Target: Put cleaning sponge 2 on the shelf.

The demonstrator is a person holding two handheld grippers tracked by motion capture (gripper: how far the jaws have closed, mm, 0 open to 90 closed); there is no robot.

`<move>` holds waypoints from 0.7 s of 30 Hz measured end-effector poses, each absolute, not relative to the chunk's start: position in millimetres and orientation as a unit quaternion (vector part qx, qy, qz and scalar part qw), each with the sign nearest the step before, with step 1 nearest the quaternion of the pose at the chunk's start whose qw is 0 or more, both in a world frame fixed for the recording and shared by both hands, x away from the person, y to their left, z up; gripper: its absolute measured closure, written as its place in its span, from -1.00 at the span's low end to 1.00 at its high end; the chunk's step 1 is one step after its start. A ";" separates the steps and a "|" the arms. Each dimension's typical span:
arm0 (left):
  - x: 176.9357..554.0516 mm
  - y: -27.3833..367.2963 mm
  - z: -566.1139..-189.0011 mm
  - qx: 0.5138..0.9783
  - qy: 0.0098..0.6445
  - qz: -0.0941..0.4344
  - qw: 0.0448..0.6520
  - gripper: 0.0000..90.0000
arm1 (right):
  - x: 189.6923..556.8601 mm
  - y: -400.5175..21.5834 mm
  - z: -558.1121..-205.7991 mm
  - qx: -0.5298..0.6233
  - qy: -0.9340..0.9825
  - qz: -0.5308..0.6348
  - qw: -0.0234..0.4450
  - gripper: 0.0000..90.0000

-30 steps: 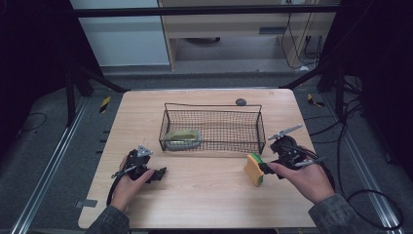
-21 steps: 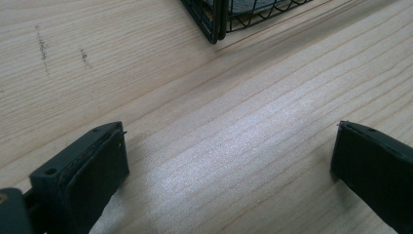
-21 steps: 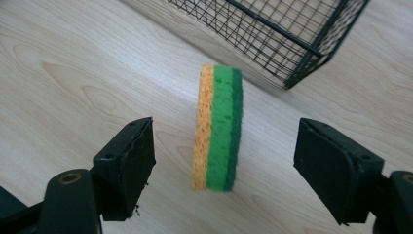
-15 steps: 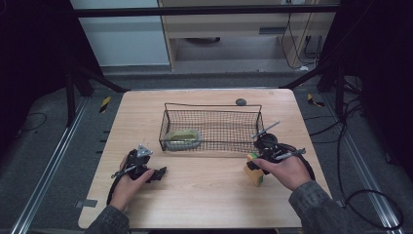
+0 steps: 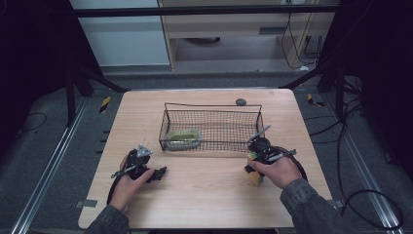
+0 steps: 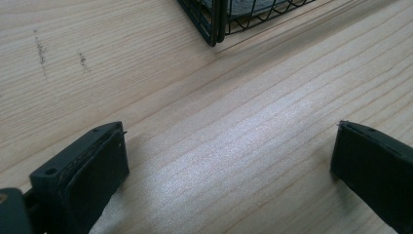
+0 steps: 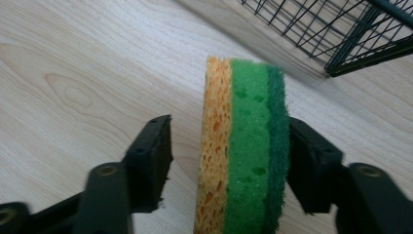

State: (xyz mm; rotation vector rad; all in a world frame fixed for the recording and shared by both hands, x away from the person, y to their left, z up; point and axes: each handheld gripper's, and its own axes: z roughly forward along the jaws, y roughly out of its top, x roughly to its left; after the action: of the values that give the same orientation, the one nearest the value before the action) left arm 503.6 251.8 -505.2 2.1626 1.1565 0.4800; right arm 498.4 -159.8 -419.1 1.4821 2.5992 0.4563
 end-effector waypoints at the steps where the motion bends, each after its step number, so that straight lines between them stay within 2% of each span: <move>1: 503.6 251.8 -505.2 0.821 0.439 0.182 0.316 -1.00 | 498.4 -159.8 -419.1 0.489 0.857 0.151 0.057 0.01; 2: 503.6 251.8 -505.2 0.821 0.439 0.182 0.316 -1.00 | 497.6 -160.3 -419.2 0.489 0.857 0.151 0.052 0.28; 3: 503.6 251.8 -505.2 0.821 0.439 0.182 0.316 -1.00 | 497.6 -160.3 -419.2 0.489 0.857 0.151 0.052 0.28; 4: 503.6 251.9 -505.3 0.821 0.438 0.182 0.316 -1.00 | 497.0 -162.3 -418.2 0.486 0.858 0.157 0.049 0.41; 13: 503.7 251.9 -505.3 0.822 0.438 0.182 0.317 -1.00 | 490.1 -178.4 -406.8 0.483 0.855 0.182 0.051 0.42; 21: 504.0 251.7 -505.9 0.819 0.440 0.184 0.320 -1.00 | 488.0 -206.5 -393.5 0.490 0.846 0.195 0.077 0.42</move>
State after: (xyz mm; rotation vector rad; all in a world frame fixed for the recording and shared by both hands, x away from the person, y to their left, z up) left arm 504.0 251.7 -505.9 2.1517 1.1552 0.4827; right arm 488.0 -206.5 -393.5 1.4677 2.5367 0.5837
